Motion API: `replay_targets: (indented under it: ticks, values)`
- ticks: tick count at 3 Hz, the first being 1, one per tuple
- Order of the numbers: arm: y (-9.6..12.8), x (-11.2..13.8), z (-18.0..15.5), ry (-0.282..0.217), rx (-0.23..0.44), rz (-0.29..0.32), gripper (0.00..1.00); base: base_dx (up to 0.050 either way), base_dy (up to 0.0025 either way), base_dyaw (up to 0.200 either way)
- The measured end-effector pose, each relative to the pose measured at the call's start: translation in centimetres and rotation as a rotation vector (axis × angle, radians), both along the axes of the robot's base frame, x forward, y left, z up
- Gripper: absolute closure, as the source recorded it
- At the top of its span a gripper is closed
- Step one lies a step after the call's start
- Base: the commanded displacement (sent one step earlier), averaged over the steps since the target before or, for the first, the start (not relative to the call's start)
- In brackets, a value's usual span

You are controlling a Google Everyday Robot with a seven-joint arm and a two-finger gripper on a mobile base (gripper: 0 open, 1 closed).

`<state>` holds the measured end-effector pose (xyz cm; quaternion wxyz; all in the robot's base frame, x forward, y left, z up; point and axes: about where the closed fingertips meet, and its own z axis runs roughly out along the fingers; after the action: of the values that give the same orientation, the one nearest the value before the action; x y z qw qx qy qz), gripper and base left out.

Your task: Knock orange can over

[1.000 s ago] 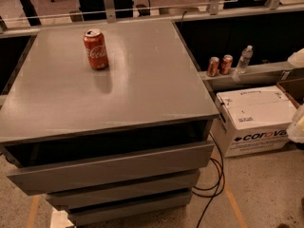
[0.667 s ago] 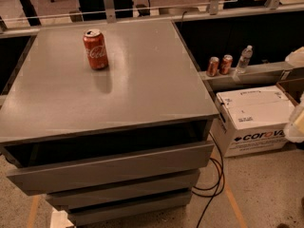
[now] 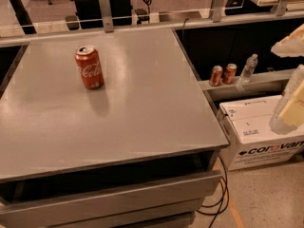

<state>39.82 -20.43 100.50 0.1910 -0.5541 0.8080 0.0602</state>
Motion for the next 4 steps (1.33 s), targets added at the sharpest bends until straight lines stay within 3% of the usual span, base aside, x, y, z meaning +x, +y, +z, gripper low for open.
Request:
replay_targets:
  ticks: [1,2,3,4]
  values:
    - [-0.3,-0.7,0.5,-0.049,0.036,-0.013,0.00,0.000,0.00000,0.000]
    - [1.1,0.0,0.4,-0.069,0.056,0.007,0.00,0.000,0.00000,0.000]
    - [2.7,0.9,0.2,-0.067,0.048,0.032,0.00,0.000,0.00000,0.000]
    - [3.3,2.5,-0.6,-0.035,0.045,0.049,0.00,0.000,0.00000,0.000]
